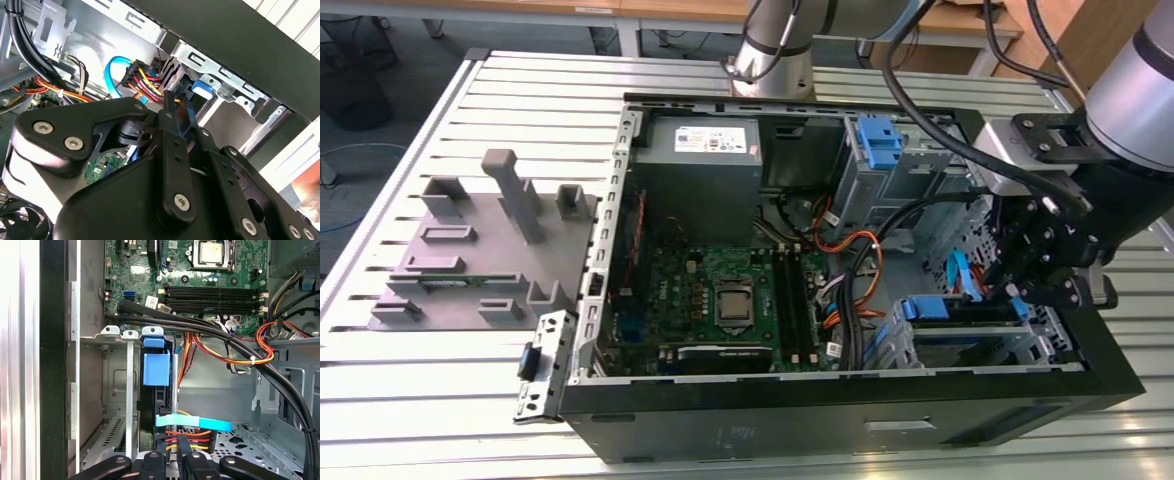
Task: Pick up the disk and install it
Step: 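Insert the second disk wire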
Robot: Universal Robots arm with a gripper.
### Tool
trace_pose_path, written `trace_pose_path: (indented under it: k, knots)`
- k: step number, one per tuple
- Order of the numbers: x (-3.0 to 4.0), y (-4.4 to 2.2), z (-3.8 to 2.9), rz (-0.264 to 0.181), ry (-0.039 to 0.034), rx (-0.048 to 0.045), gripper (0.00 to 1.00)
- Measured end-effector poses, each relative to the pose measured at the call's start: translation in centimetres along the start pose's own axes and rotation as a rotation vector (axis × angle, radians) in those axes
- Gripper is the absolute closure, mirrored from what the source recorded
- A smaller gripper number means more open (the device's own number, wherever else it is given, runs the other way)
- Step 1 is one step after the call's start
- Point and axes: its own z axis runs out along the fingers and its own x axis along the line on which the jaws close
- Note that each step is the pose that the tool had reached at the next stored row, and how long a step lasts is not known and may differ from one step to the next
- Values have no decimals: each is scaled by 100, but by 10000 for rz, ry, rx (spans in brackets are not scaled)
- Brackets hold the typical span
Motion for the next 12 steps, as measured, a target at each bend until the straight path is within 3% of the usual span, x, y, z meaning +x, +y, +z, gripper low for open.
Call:
trace_pose_path:
  k: [4, 12]
  knots:
    - [-1, 0, -17, 1, -13, -1, 76]
    - [-6, -6, -164, 1, -1, 0, 76]
